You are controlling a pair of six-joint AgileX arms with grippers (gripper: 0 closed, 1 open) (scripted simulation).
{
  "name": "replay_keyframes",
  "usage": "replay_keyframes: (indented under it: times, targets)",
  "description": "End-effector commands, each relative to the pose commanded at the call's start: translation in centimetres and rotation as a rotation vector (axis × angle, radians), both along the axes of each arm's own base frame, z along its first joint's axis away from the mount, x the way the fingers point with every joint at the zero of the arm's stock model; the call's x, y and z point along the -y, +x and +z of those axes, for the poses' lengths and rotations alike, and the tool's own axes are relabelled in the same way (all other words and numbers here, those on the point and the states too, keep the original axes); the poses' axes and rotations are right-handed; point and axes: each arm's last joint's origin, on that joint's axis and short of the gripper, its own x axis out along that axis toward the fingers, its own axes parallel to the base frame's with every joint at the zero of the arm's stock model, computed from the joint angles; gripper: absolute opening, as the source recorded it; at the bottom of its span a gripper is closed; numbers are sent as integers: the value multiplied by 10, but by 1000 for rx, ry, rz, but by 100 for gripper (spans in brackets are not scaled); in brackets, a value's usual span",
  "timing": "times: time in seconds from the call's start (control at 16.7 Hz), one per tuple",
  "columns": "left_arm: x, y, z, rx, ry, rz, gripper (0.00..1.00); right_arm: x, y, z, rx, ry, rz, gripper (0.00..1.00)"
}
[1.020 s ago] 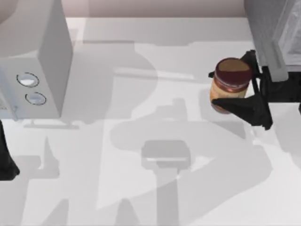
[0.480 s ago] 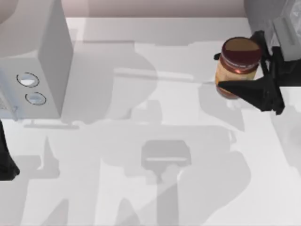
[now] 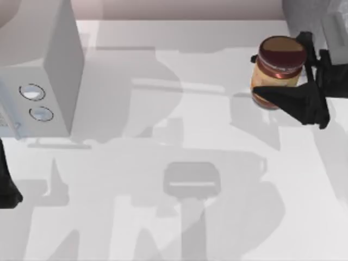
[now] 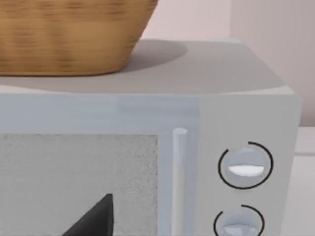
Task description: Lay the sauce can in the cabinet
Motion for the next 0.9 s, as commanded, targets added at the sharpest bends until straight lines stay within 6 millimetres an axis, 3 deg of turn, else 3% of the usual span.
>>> replay_keyframes:
  times: [0.3,0.6,0.72,0.9]
  targets:
    - [0,0,0,0,0,0,100,15,-42,44,-58,24,-272,0]
    - [0,0,0,0,0,0,100,34,-121,89,-44,83,-615,0]
    - [0,0,0,0,0,0,100,41,-156,94,-26,110,-757,0]
    - [0,0,0,0,0,0,100,50,-203,83,3,137,-967,0]
